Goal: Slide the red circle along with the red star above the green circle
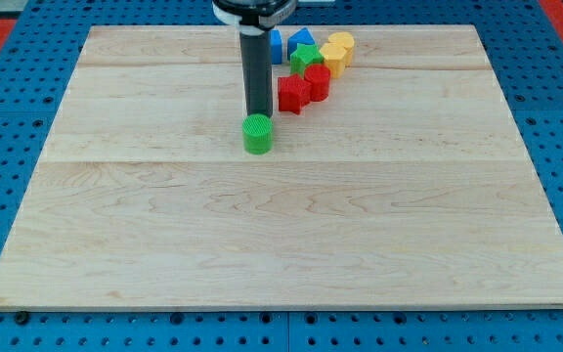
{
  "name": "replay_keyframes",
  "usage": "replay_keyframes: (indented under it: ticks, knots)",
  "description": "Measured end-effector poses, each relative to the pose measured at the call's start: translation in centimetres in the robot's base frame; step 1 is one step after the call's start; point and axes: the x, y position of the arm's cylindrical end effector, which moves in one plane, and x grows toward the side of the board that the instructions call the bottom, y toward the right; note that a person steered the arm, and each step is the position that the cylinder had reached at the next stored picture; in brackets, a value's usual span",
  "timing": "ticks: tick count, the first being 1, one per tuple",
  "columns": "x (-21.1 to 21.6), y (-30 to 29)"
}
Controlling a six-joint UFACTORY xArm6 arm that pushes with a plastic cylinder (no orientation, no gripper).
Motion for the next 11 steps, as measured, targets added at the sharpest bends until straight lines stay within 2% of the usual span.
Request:
replay_keyframes:
  ticks: [1,2,3,4,5,8,9,11]
  knots:
    - [0.8,4.4]
    - [-1.5,12.2]
    - [-5.7,16.6]
    - [-8.1,14.6]
    - [-8.1,10.3]
    - [-5.9,5.0]
    - [-5.8,4.5]
    - [-5.6,7.3]
